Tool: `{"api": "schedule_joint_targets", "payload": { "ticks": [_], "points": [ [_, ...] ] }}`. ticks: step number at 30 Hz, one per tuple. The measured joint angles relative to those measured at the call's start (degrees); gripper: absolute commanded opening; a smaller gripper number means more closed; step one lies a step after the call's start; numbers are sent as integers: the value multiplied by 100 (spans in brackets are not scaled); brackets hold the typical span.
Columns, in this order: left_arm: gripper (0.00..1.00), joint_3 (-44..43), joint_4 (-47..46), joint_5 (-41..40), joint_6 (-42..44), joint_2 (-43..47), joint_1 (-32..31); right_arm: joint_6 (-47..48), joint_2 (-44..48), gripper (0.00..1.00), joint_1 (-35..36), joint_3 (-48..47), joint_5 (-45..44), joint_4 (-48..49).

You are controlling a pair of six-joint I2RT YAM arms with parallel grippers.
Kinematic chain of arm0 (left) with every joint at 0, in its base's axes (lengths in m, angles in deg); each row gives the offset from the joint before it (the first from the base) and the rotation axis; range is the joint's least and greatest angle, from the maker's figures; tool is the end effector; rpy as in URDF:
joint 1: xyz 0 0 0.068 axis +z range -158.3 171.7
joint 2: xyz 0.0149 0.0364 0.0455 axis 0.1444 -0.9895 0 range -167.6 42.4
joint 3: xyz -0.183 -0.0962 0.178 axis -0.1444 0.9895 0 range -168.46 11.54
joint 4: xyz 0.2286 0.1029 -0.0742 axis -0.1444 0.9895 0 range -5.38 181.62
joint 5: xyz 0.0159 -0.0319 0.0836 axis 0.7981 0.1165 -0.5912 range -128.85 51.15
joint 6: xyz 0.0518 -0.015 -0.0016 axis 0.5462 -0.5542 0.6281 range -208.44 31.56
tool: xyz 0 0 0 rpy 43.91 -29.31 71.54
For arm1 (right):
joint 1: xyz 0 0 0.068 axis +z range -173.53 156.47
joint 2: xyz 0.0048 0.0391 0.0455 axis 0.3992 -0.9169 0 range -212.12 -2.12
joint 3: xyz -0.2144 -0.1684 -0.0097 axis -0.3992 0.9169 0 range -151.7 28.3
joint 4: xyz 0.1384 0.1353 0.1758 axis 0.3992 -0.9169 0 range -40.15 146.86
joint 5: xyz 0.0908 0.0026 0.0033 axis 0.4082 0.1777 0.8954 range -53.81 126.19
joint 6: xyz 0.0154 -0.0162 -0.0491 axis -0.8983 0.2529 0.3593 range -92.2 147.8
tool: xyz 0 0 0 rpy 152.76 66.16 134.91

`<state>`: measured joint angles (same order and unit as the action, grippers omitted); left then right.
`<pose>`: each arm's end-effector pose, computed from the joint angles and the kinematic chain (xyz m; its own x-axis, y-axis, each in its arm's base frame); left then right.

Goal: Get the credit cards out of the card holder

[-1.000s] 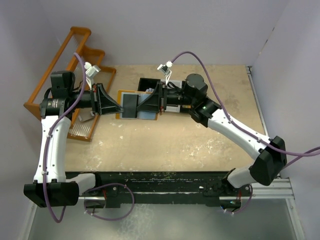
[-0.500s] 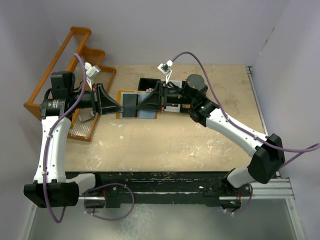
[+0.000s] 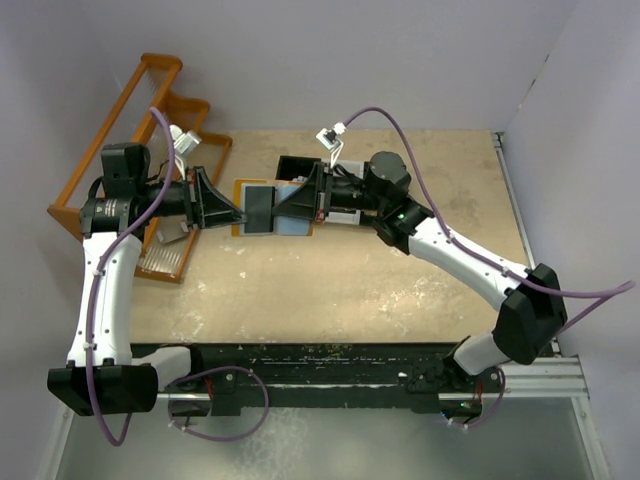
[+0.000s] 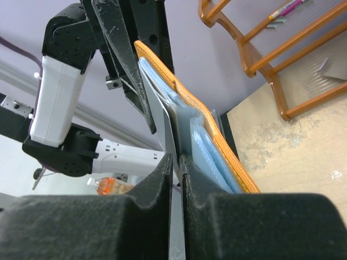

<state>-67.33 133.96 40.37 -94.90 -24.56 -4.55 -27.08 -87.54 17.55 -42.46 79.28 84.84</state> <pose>0.2098 -0.0212 0.4166 -0.6889 -0.0661 -0.7218 0.6930 0.2318 -0.6827 0.2467 0.2474 0.3956 -0.7024 0.1801 -0.6887 -0.7065 -0.0585 0.7053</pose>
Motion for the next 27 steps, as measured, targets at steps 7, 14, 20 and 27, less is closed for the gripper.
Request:
{"api": "schedule_joint_targets", "payload": {
  "ticks": [7, 14, 20, 27],
  "points": [
    [2, 4, 79, -149, 20, -15, 37, -162, -181, 0, -20, 46, -13, 190],
    [0, 4, 199, -131, 24, -74, 15, -269, 129, 0, -131, 634, 20, 365],
    [0, 4, 179, 39, 7, -74, 9, -485, 358, 0, -398, 1027, 149, 649],
    [0, 24, 70, 151, -42, -74, 9, -632, 385, 28, -411, 1082, 144, 1058]
  ]
}}
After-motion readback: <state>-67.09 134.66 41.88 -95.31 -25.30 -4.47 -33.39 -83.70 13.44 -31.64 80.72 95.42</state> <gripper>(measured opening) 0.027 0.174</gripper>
